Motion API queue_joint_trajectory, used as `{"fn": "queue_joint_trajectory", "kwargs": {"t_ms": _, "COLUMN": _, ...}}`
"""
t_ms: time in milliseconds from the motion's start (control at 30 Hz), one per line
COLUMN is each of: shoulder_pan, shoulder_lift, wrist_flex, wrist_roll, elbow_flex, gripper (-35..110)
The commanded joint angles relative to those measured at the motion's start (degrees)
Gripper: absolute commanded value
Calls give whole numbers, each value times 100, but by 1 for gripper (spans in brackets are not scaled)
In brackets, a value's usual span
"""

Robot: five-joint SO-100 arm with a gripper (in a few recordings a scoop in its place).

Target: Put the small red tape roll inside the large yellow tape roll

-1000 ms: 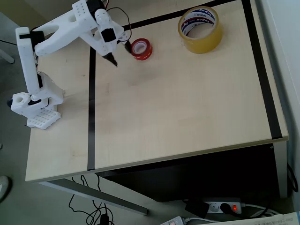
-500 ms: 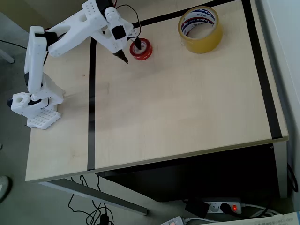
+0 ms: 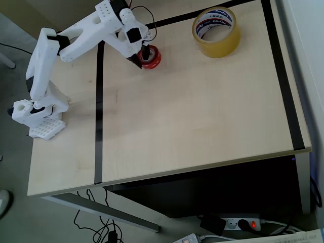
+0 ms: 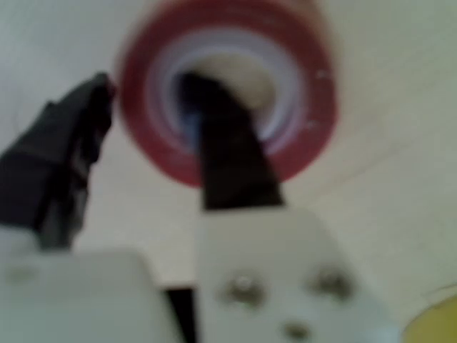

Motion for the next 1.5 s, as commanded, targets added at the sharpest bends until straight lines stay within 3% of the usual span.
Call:
{"fn": "queue_joint_trajectory", "kwargs": {"t_ms": 0, "shoulder_pan": 26, "shoulder_lift": 158, "wrist_flex": 149, "wrist_roll": -202, "elbow_flex": -413, "gripper": 0}}
{"fn": "queue_joint_trajectory", "kwargs": {"t_ms": 333, "shoulder_pan": 712, "shoulder_lift": 264, "wrist_flex": 149, "wrist_roll": -237, "elbow_flex": -2118, "gripper": 0}}
{"fn": "queue_joint_trajectory", "kwargs": {"t_ms": 567, "shoulder_pan": 1107, "shoulder_lift": -185, "wrist_flex": -26, "wrist_roll": -352, "elbow_flex": -5177, "gripper": 0}}
{"fn": "queue_joint_trajectory", "kwargs": {"t_ms": 900, "shoulder_pan": 1011, "shoulder_lift": -527, "wrist_flex": -1802, "wrist_roll": -352, "elbow_flex": -5194, "gripper": 0}}
{"fn": "queue_joint_trajectory", "kwargs": {"t_ms": 1300, "shoulder_pan": 800, "shoulder_lift": -1538, "wrist_flex": -3111, "wrist_roll": -352, "elbow_flex": -5159, "gripper": 0}}
{"fn": "queue_joint_trajectory", "kwargs": {"t_ms": 1467, "shoulder_pan": 738, "shoulder_lift": -1705, "wrist_flex": -3164, "wrist_roll": -325, "elbow_flex": -5071, "gripper": 4}}
